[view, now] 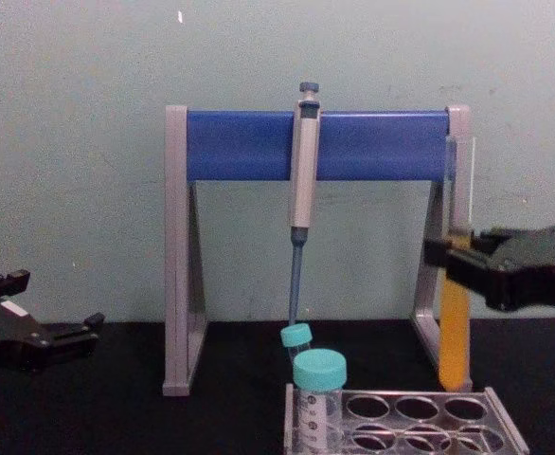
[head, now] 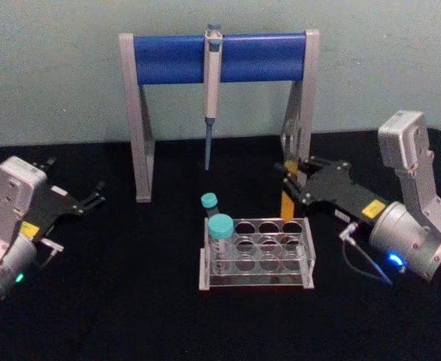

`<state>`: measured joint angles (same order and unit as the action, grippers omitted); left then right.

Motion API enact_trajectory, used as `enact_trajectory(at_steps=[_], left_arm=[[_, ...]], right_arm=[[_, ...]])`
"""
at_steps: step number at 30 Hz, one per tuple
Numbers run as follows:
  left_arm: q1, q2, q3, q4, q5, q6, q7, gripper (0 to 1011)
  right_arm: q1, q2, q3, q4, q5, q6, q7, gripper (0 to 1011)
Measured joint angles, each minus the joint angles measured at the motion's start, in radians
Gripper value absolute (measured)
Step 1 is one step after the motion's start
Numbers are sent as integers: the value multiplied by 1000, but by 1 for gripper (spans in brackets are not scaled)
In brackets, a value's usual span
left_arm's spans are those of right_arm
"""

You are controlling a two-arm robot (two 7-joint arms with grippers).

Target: Pick up the test tube from the test tube rack, shake it, then place it back into the test tube rack.

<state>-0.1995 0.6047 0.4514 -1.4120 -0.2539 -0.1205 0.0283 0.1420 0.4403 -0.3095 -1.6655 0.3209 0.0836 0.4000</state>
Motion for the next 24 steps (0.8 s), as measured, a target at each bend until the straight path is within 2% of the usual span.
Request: enact_trajectory(at_steps=[4,8,11,17,24], left_arm=[[0,0,0,0,0,0,0,1001],[0,0,0,0,0,0,0,1001],[0,0,0,0,0,0,0,1001],[0,0,0,0,0,0,0,1001],[0,0,0,0,0,0,0,1001]], right_arm=[[-17,30,-19,-28,27,2,49,229],[-8,33,-38,-26,45,-6,78,229],[23,20,-64,3,66,-21,103,229],[88,-16,-89,72,88,-50,114,229],[139,-39,-91,129,94,-59,78,229]])
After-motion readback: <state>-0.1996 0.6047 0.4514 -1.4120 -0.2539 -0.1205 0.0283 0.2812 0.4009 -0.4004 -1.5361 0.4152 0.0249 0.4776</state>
